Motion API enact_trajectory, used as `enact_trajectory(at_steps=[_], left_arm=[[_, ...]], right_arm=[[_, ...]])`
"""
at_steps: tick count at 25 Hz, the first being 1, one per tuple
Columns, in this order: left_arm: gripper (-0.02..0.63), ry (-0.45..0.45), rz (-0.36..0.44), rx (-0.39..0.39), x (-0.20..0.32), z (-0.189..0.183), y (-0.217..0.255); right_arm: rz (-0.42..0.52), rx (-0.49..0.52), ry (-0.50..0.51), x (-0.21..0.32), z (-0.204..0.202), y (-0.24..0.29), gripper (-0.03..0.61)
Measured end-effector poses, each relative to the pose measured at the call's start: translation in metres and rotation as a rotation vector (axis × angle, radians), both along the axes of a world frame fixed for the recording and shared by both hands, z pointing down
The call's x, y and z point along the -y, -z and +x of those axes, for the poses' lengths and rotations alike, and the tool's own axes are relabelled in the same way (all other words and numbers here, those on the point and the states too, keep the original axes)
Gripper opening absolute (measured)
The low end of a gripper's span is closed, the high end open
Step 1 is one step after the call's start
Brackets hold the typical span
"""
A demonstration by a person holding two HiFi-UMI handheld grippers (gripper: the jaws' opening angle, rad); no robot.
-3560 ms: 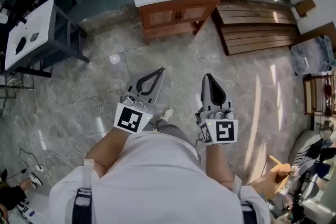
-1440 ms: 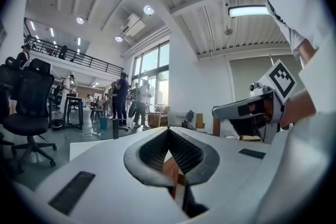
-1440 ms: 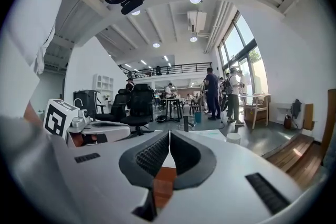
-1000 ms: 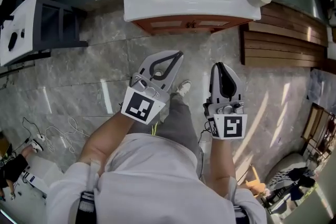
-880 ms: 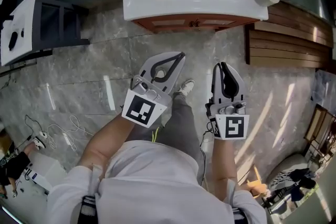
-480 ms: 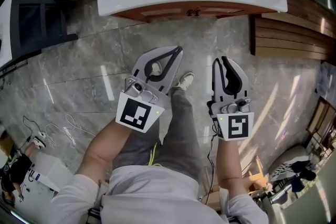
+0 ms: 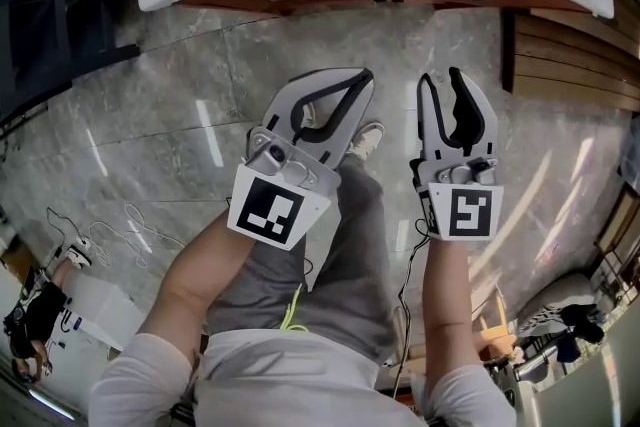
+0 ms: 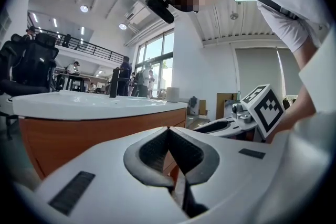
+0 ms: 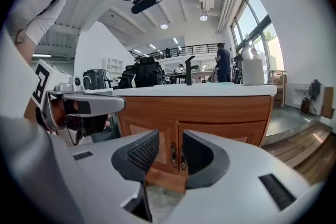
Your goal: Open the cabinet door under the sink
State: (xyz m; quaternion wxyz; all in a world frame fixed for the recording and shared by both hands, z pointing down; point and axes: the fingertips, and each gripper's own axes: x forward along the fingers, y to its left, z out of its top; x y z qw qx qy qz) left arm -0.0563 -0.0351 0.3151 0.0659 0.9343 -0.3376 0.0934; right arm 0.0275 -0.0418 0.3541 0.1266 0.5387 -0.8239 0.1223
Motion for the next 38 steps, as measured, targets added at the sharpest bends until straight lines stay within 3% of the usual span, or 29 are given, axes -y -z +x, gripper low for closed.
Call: enact_trajectory(at_steps=[18,38], left_arm=[[0.006,0.045,0.064,0.000,0.049,0.009,-0.138],[0.006,0.074,0.095,-0.020,0.078,0.004,-0.190]], right_arm=[[0.100,-0.042,-0.008,0.063,-0.005,-0.148,0.133],[0.117,-0.063,-0.004,0.110,-0.015,-0.213,0.134]])
